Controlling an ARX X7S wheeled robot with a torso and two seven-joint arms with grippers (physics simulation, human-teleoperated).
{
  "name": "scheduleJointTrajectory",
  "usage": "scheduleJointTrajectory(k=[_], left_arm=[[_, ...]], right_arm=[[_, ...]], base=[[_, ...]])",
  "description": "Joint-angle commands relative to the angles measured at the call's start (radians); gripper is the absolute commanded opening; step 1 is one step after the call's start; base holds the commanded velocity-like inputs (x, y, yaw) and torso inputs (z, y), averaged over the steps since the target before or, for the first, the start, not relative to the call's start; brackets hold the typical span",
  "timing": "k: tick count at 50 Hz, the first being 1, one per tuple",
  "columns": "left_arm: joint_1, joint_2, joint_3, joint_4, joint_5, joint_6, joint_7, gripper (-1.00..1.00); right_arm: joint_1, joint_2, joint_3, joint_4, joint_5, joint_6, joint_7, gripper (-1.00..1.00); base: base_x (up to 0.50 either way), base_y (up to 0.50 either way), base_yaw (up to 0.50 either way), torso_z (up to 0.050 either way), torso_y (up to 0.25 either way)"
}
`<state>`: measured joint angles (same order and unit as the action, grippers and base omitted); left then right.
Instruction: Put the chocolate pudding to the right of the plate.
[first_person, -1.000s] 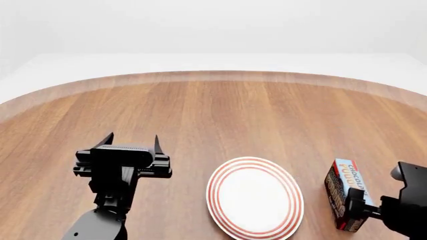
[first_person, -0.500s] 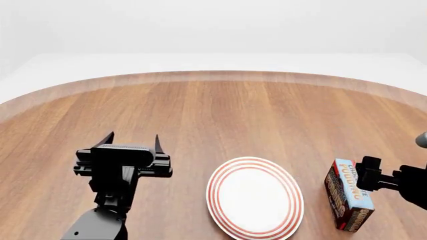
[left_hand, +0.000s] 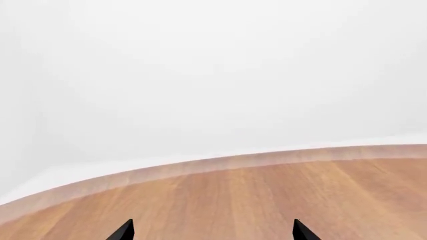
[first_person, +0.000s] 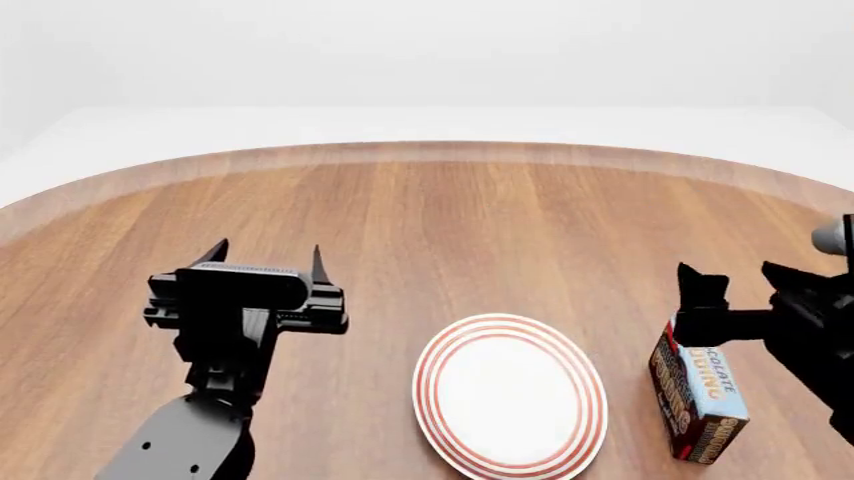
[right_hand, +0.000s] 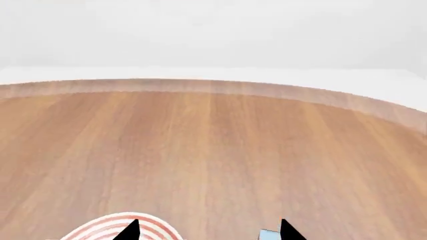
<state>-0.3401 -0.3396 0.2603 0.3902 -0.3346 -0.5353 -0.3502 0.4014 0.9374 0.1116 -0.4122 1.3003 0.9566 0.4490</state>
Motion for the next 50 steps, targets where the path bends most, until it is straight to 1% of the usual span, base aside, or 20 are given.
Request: scheduleJointTrajectory(k=[1,6,8,13,21,29,39,50], left_arm=[[-0.066,-0.002,-0.001,0.066,-0.032,-0.08,-0.007,1.0],[-0.091,-0.002,0.002,0.089,-0.036,-0.099,-0.011,1.0],[-0.115,0.001,0.001,0.104,-0.043,-0.116,-0.014,1.0],[-0.169,0.007,0.004,0.138,-0.056,-0.157,-0.02,1.0],[-0.241,0.013,0.0,0.187,-0.075,-0.212,-0.033,1.0],[-0.286,0.012,0.001,0.209,-0.074,-0.226,-0.041,1.0],[-0.314,0.009,-0.004,0.244,-0.091,-0.251,-0.047,1.0],[-0.314,0.006,0.005,0.26,-0.09,-0.249,-0.053,1.0]], right_arm=[[0.025,-0.092,-0.052,-0.221,-0.152,-0.099,0.064,1.0],[0.059,-0.133,-0.093,-0.233,-0.176,-0.109,0.071,1.0],[0.08,-0.143,-0.139,-0.256,-0.236,-0.111,0.071,1.0],[0.118,-0.162,-0.196,-0.261,-0.294,-0.112,0.066,1.0],[0.144,-0.169,-0.201,-0.267,-0.308,-0.124,0.062,1.0],[0.179,-0.161,-0.203,-0.302,-0.292,-0.114,0.066,1.0],[0.217,-0.161,-0.207,-0.321,-0.28,-0.106,0.072,1.0],[0.24,-0.158,-0.208,-0.337,-0.271,-0.103,0.075,1.0]], base=[[0.0,0.0,0.0,0.0,0.0],[0.0,0.0,0.0,0.0,0.0],[0.0,0.0,0.0,0.0,0.0],[0.0,0.0,0.0,0.0,0.0],[0.0,0.0,0.0,0.0,0.0],[0.0,0.0,0.0,0.0,0.0],[0.0,0.0,0.0,0.0,0.0],[0.0,0.0,0.0,0.0,0.0]])
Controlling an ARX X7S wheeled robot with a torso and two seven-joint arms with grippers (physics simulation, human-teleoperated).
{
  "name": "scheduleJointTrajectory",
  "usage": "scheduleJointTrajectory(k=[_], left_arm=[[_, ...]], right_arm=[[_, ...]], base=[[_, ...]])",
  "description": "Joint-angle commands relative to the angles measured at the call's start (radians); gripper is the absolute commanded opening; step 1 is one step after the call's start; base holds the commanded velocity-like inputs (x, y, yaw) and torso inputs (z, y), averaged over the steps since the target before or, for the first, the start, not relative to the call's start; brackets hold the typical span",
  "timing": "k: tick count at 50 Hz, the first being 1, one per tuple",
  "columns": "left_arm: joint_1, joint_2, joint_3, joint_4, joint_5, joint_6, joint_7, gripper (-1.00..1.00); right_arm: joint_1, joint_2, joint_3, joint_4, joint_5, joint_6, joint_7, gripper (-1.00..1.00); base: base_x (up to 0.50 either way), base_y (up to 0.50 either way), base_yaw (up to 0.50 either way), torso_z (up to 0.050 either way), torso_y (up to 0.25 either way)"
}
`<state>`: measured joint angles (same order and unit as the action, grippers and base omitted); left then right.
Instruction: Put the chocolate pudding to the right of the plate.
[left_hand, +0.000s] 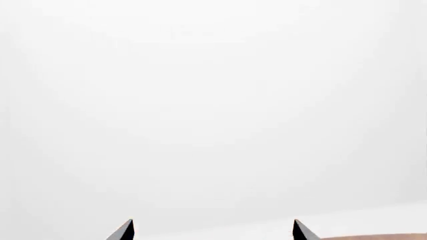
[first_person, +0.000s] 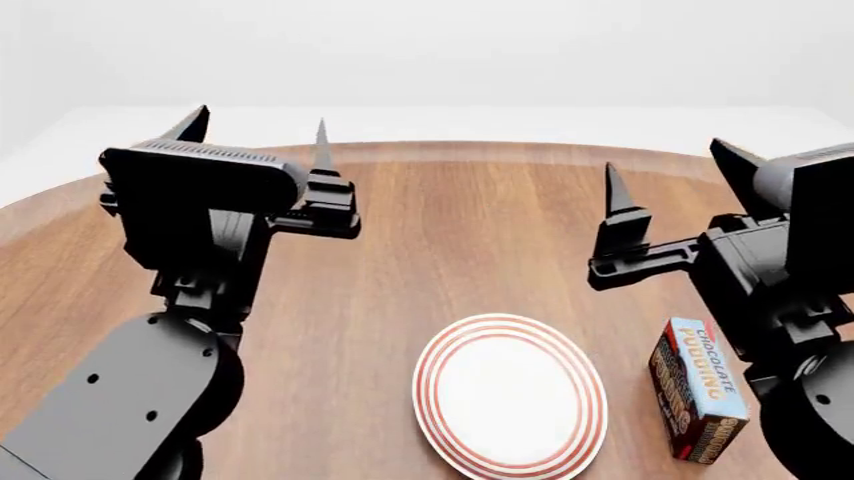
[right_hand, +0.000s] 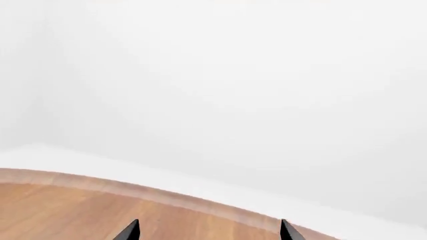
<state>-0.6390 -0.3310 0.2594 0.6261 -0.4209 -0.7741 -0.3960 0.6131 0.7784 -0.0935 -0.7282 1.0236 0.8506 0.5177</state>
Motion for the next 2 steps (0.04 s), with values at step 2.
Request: scheduleJointTrajectory(k=[2], left_arm=[[-0.016,-0.004,0.009,0.024,-0.002,-0.01,-0.007,1.0]], right_arm=[[0.032,0.002,0.003,-0.025,0.016,0.004,0.009,1.0]], base=[[0.0,0.0,0.0,0.0,0.0]])
